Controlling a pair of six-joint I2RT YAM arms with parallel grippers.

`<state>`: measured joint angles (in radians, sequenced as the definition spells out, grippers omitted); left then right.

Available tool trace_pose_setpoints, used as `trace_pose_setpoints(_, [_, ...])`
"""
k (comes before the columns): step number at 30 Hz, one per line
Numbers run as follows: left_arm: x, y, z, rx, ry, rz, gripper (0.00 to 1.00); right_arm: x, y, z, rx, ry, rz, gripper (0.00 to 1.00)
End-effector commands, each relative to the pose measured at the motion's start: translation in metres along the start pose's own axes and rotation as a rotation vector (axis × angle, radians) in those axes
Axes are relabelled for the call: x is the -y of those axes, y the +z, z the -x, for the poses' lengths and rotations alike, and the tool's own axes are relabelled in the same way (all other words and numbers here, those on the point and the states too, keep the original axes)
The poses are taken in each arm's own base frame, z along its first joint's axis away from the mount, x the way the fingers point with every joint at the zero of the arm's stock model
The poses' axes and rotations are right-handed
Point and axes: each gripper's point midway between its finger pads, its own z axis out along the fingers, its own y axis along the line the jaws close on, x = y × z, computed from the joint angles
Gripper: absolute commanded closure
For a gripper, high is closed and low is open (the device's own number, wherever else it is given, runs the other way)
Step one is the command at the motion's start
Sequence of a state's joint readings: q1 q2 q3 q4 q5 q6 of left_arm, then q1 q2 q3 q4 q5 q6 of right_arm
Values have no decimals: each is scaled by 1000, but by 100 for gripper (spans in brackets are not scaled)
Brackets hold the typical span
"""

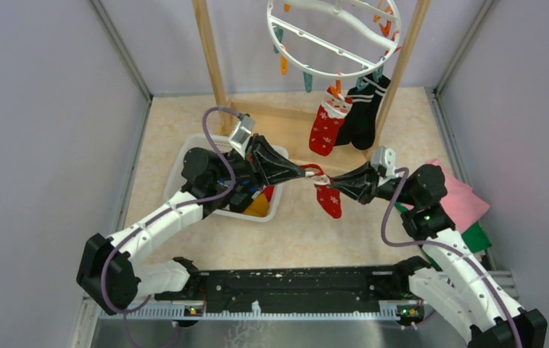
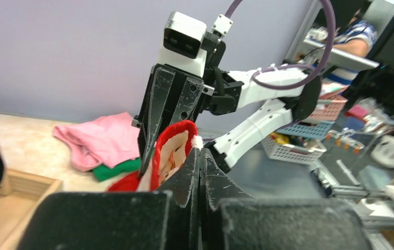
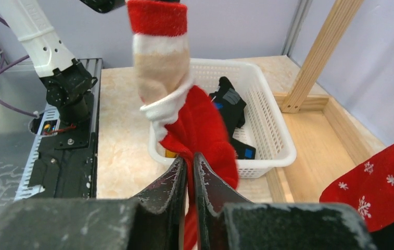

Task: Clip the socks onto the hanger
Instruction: Pick up the sock from the bin.

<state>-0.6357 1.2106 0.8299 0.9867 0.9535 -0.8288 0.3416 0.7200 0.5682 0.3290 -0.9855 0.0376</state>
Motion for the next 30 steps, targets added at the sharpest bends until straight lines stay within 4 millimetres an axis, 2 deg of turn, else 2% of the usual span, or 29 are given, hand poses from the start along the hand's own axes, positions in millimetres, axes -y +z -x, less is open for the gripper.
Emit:
trace_pose_setpoints(1, [-18, -3, -12, -95, 139, 59, 100, 11, 4, 10, 25, -3, -24, 91])
trace_pose_setpoints(7, [-23, -5, -24, -111, 101, 52, 100, 17, 9, 9, 14, 21, -19, 91])
trace_pose_setpoints(23, [-39, 4, -26, -59, 15, 41, 100, 17, 6, 8, 26, 35, -47, 89])
trace_pose_setpoints(25, [-40, 4, -28, -59, 15, 34, 100, 16, 7, 5, 12, 37, -38, 84])
trace_pose_setpoints(30, [-44, 2, -31, -46, 33, 49, 100, 19, 10, 2, -8, 42, -20, 65])
